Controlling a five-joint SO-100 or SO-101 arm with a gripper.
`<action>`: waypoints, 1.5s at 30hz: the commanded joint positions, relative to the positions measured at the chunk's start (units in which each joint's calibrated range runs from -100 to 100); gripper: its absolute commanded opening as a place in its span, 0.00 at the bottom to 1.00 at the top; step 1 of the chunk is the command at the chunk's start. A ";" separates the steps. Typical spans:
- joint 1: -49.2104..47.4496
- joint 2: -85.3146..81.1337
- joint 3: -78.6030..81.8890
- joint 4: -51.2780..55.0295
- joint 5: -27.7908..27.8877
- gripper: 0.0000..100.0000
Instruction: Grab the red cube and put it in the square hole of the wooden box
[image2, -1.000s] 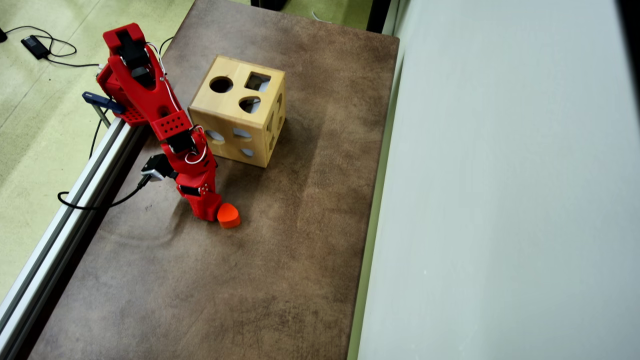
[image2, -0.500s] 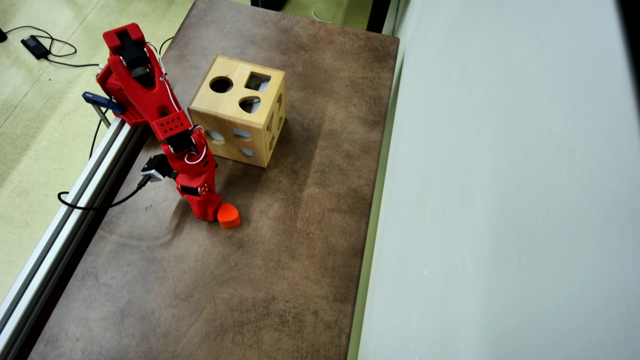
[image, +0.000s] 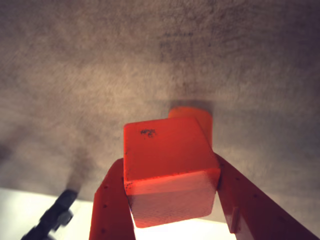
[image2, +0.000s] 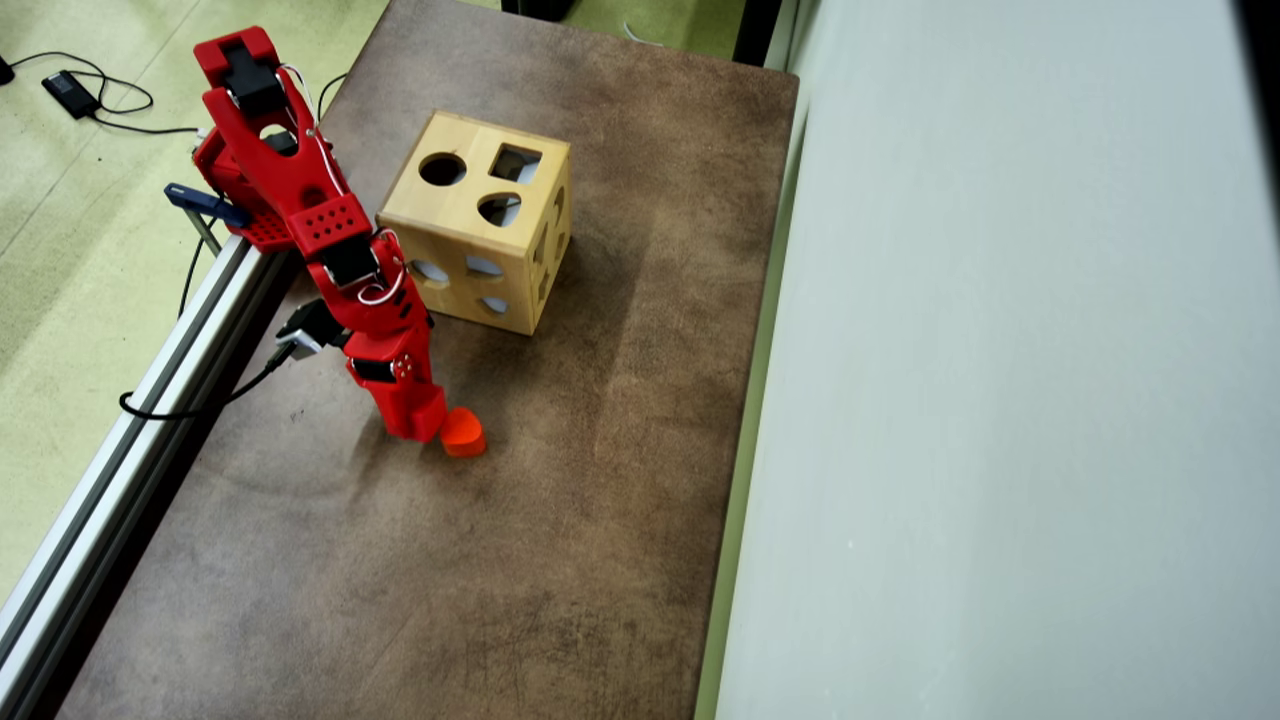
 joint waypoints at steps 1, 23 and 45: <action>-0.49 -5.21 -1.18 5.60 0.39 0.02; -5.24 -31.62 -1.27 22.33 4.35 0.02; -25.45 -38.84 -22.65 33.75 10.26 0.02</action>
